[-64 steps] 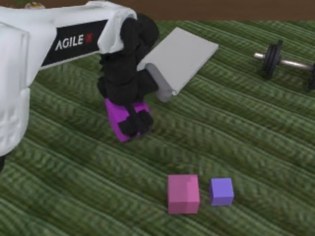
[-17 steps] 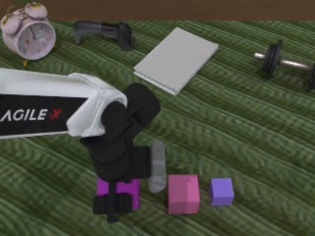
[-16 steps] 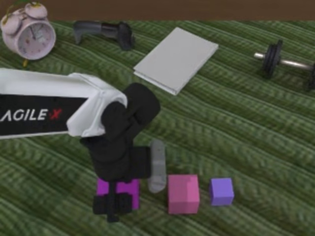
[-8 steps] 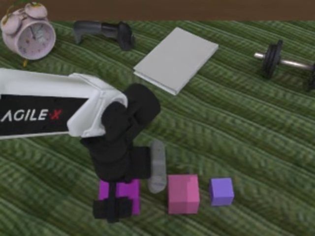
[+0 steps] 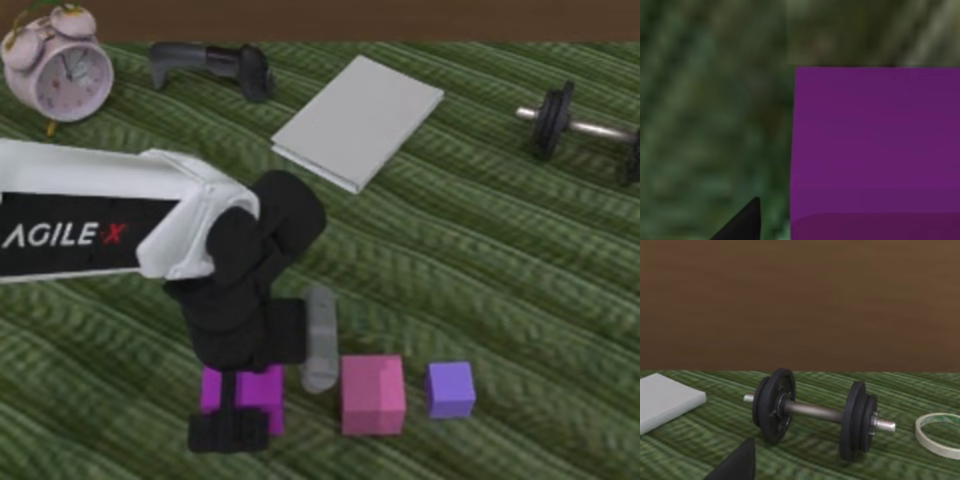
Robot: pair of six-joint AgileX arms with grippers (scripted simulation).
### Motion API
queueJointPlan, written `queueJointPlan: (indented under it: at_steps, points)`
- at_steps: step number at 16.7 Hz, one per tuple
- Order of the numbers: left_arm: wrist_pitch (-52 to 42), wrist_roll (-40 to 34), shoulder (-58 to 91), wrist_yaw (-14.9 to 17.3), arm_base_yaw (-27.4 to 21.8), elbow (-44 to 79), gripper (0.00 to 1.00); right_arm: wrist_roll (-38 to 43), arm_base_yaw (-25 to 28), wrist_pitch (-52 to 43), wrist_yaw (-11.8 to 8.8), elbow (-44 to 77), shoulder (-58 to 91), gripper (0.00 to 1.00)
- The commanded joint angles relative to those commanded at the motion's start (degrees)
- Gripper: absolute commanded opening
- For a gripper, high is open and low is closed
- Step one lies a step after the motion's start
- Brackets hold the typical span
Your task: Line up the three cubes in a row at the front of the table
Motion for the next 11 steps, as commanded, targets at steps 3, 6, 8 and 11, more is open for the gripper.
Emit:
queueJointPlan:
  at_steps: [3,6,8,11]
  points:
    - [-2.3,0.1,-0.8,0.0,0.1,1.7,1.00,0.0,0.0,0.0,0.0,0.0,0.0,1.00]
    - [-8.5,-0.1,-3.0,0.0,0.5,5.4,1.00,0.0,0.0,0.0,0.0,0.0,0.0,1.00]
    - [-12.9,-0.1,-4.6,0.0,0.8,7.8,1.00,0.0,0.0,0.0,0.0,0.0,0.0,1.00]
    - [-15.8,-0.2,-6.1,0.0,1.0,9.7,1.00,0.0,0.0,0.0,0.0,0.0,0.0,1.00]
